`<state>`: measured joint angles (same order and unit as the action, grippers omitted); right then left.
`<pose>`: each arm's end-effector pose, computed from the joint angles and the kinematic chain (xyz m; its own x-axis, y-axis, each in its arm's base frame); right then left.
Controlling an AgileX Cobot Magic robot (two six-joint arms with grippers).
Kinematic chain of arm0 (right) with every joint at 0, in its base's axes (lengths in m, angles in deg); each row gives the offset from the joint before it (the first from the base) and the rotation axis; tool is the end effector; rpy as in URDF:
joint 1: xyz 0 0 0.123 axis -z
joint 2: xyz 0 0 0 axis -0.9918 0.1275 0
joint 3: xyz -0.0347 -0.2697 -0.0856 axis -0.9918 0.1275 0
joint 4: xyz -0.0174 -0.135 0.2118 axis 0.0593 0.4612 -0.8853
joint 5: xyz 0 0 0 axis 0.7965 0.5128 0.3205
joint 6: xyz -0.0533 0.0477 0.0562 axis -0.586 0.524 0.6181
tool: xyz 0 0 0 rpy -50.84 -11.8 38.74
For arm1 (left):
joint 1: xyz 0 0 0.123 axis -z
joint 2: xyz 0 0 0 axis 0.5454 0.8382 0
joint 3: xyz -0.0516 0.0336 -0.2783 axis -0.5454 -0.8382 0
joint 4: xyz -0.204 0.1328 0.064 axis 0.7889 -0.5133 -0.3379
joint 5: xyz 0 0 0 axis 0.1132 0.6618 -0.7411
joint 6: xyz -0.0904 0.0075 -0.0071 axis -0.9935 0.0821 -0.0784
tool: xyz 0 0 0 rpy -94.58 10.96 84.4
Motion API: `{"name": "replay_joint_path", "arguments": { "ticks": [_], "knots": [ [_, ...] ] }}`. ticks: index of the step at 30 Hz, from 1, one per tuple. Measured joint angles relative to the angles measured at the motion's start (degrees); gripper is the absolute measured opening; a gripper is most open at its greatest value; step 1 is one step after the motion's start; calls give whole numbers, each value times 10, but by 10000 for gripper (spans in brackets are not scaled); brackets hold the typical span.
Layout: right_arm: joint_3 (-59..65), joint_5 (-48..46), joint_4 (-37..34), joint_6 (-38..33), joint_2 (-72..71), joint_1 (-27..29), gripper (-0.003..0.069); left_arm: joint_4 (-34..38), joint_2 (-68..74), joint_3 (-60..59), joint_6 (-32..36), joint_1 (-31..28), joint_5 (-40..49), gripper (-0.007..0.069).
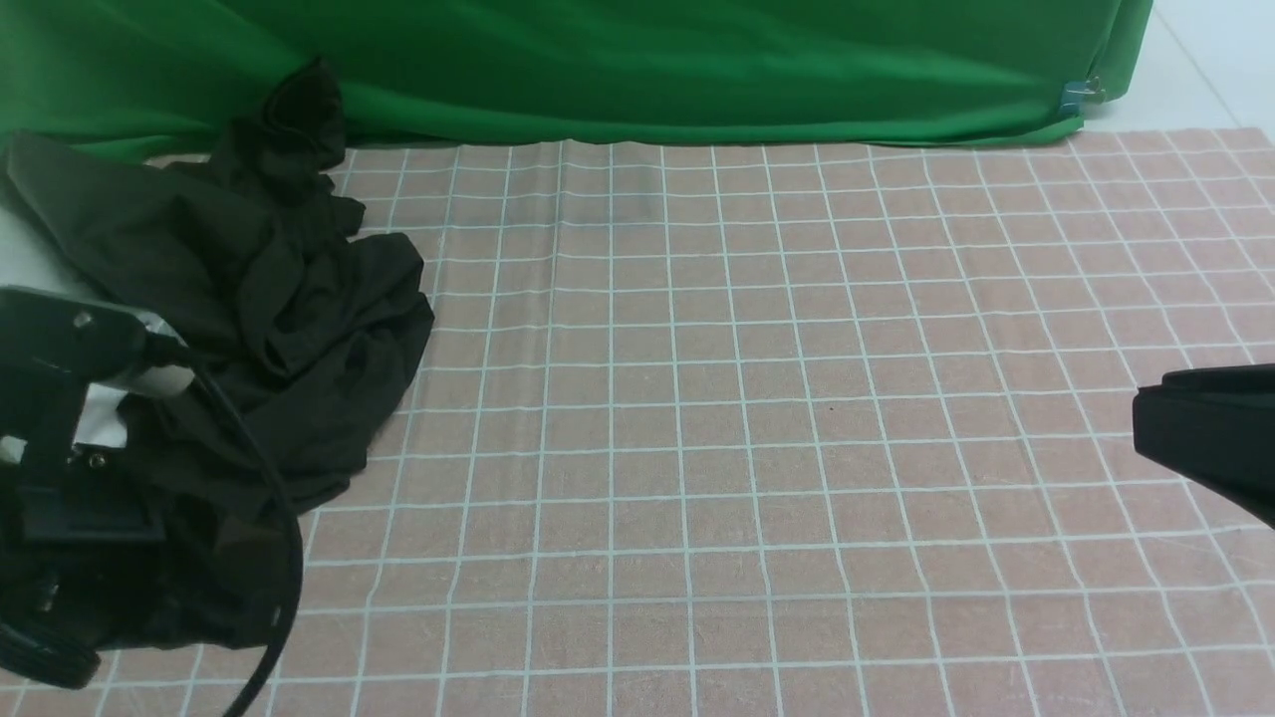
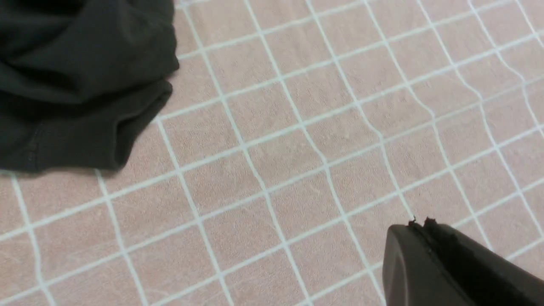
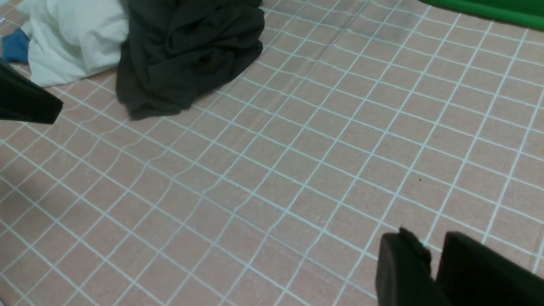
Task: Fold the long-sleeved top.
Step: Spread the long sleeves with your arms and place them on the tabletop
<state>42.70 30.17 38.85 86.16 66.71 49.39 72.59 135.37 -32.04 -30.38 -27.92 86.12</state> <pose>0.1112 0.0788 0.3494 -0.5214 -0.1604 -0.8381 -0.5122 0.8444 0.1570 0.1480 -0.0376 0.2835 -0.7644 0.2160 -0.6074 0.3614 0.9238 -0.1262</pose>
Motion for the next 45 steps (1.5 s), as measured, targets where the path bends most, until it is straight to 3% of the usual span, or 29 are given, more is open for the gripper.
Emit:
{"name": "replay_joint_path", "arguments": {
  "ticks": [10, 17, 31, 35, 40, 41, 45],
  "knots": [
    [0, -1, 43, -107, 0, 0, 179, -44, 102, 109, -27, 0, 78, 18],
    [0, 10, 43, -103, 0, 0, 202, -43, 132, 115, -17, 0, 52, 18],
    [0, 137, 43, -90, 0, 0, 236, -31, 238, 118, 14, 0, 40, 38],
    [0, 144, 44, -79, 0, 0, 236, -58, 290, 119, 16, 0, 33, 120],
    [0, 141, 47, -79, 0, 0, 236, -117, 344, 119, 15, 0, 9, 307],
    [0, 139, 47, -78, 0, 0, 236, -129, 349, 119, 12, 0, -9, 366],
    [0, 136, 47, -78, 0, 0, 236, -154, 352, 119, 9, 0, -106, 482]
  ]
}}
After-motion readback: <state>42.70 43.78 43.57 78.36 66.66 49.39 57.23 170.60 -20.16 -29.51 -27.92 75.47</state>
